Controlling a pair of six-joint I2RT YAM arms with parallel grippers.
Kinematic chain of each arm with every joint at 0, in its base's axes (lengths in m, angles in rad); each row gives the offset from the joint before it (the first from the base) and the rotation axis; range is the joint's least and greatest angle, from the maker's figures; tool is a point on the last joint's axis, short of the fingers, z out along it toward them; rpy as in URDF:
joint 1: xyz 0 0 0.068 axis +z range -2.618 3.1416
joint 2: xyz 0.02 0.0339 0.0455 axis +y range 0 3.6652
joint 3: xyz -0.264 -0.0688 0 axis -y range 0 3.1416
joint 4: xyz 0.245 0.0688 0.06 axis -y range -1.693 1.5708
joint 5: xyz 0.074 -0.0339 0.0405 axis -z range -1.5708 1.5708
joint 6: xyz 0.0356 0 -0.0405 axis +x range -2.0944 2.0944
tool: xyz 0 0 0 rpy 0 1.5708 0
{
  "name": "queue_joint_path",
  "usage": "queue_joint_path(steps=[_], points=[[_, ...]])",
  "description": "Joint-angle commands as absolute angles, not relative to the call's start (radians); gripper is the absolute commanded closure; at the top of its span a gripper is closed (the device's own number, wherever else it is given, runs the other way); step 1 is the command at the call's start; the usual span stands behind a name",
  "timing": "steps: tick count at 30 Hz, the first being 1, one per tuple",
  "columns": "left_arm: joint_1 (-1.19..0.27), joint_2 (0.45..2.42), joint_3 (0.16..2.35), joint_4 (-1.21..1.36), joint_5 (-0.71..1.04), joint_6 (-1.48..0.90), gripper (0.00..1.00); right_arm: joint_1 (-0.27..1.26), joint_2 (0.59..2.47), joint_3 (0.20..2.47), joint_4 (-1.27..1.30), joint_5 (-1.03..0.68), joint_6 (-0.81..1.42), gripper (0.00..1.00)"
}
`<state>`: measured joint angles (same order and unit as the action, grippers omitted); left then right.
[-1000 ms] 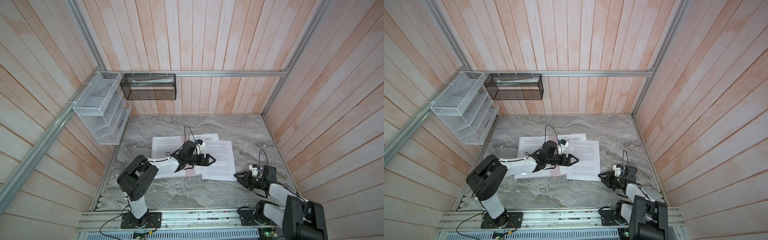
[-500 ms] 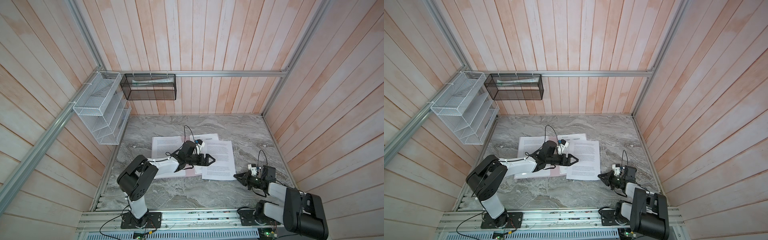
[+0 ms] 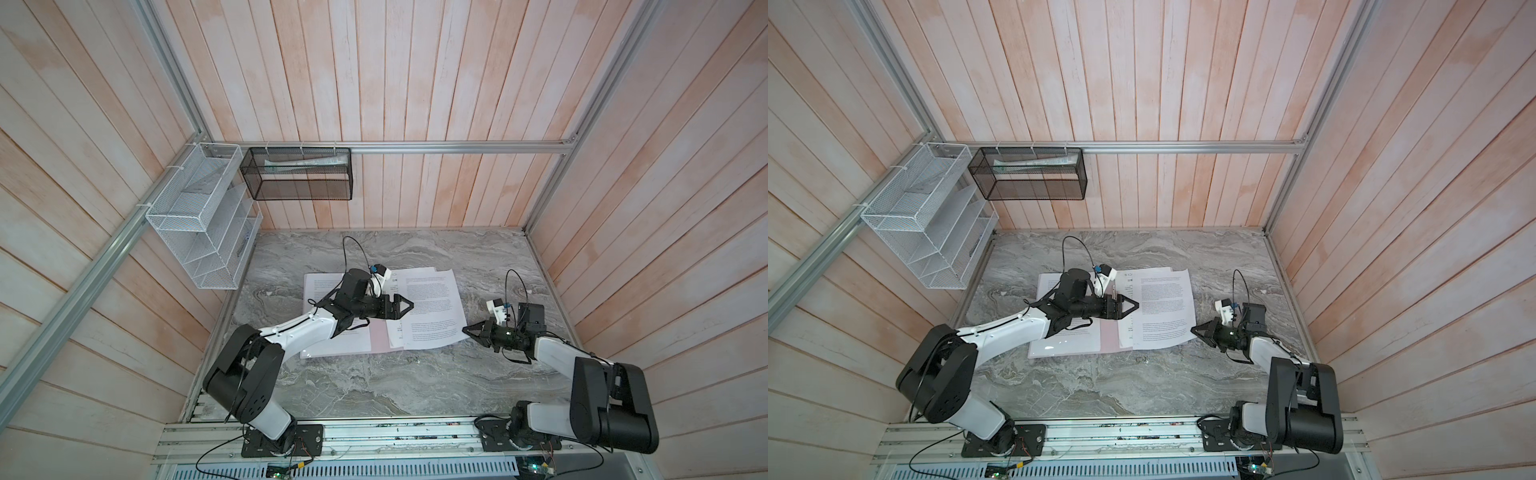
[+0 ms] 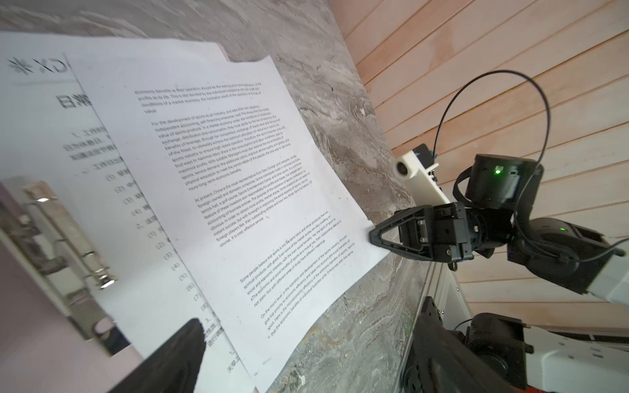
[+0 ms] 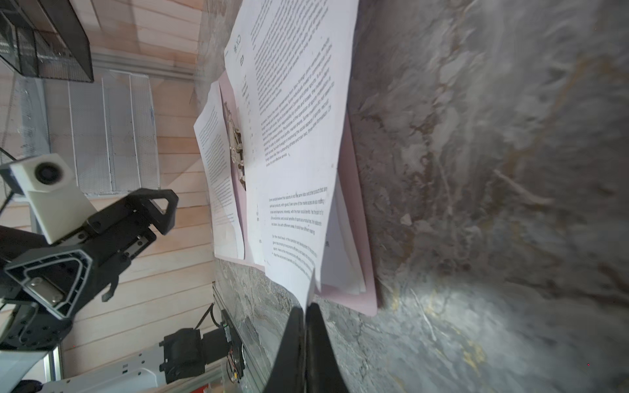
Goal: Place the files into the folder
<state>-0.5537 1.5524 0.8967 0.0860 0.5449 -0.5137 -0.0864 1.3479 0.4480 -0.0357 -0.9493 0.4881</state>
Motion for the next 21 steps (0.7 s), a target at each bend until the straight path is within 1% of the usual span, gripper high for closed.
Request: queue_joint_path(steps=[1,6,11,21], points=[[-0.508,1.500,0.849,0.022,0.548,-0.459,0.03,-0.027,1.376,0.510,-0.109,-0.892,0.412,1.00],[-0.468,1.451,0.819,0.005,0.549,-0.448,0.03,0.002,1.417,0.618,-0.193,-0.847,0.350,1.00],[-0.463,1.432,0.793,0.012,0.551,-0.450,0.03,0.021,1.408,0.652,-0.217,-0.838,0.328,1.00],[-0.460,1.436,0.782,0.018,0.561,-0.445,0.03,0.143,1.462,0.811,-0.415,-0.751,0.198,1.00]])
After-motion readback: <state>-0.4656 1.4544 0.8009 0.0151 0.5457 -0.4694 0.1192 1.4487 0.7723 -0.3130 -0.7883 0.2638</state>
